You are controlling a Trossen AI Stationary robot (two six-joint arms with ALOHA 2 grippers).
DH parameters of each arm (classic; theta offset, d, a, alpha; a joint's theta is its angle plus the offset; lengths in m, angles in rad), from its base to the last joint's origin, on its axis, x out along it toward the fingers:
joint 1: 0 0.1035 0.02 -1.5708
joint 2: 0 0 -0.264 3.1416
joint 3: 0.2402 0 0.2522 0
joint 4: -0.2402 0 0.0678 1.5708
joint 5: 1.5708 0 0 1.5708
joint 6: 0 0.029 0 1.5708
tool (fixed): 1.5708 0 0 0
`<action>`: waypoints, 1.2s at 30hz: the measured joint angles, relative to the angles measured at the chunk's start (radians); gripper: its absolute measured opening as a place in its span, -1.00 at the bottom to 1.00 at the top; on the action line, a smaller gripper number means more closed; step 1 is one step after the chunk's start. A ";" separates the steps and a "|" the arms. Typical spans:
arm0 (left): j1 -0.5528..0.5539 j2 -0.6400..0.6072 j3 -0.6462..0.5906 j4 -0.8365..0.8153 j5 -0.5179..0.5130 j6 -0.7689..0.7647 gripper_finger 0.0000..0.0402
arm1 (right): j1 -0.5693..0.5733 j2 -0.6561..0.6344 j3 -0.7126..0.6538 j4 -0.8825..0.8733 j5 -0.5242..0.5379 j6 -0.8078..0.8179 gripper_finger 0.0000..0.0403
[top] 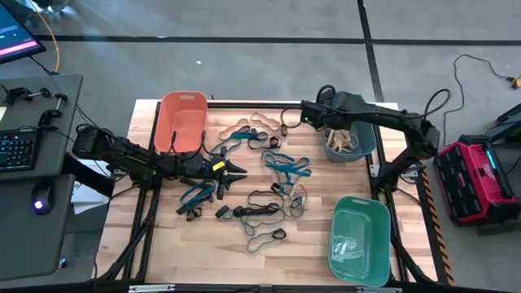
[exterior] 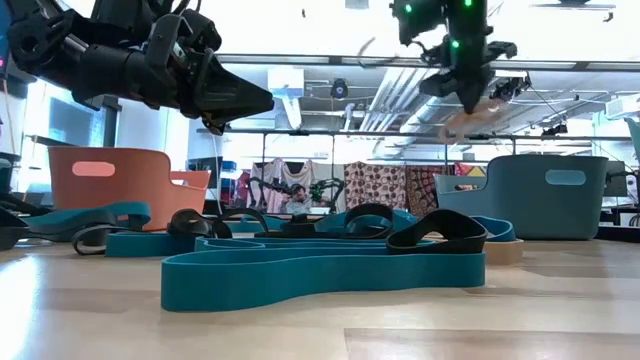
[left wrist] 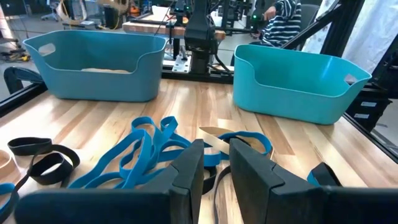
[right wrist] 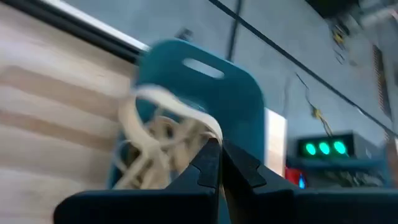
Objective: Sort rubber bands into baskets
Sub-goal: Put the white rubber band into the blue bin
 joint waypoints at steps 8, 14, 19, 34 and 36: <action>0.000 0.000 0.000 0.000 0.000 -0.008 -0.66 | -0.120 -0.002 -0.187 0.115 -0.027 -0.007 -1.00; 0.000 0.000 0.000 0.000 0.000 -0.008 -0.66 | -0.198 -0.002 -0.450 0.436 -0.133 -0.125 -1.00; 0.000 0.000 0.000 0.000 0.000 -0.009 -0.66 | -0.230 -0.002 -0.570 0.585 -0.190 -0.152 -1.00; 0.000 0.000 0.001 0.000 -0.019 -0.016 -0.66 | -0.228 -0.037 -0.475 0.488 -0.211 -0.177 -1.00; 0.000 0.000 0.001 0.000 -0.019 -0.016 -0.66 | -0.225 -0.055 -0.448 0.468 -0.214 -0.178 -0.97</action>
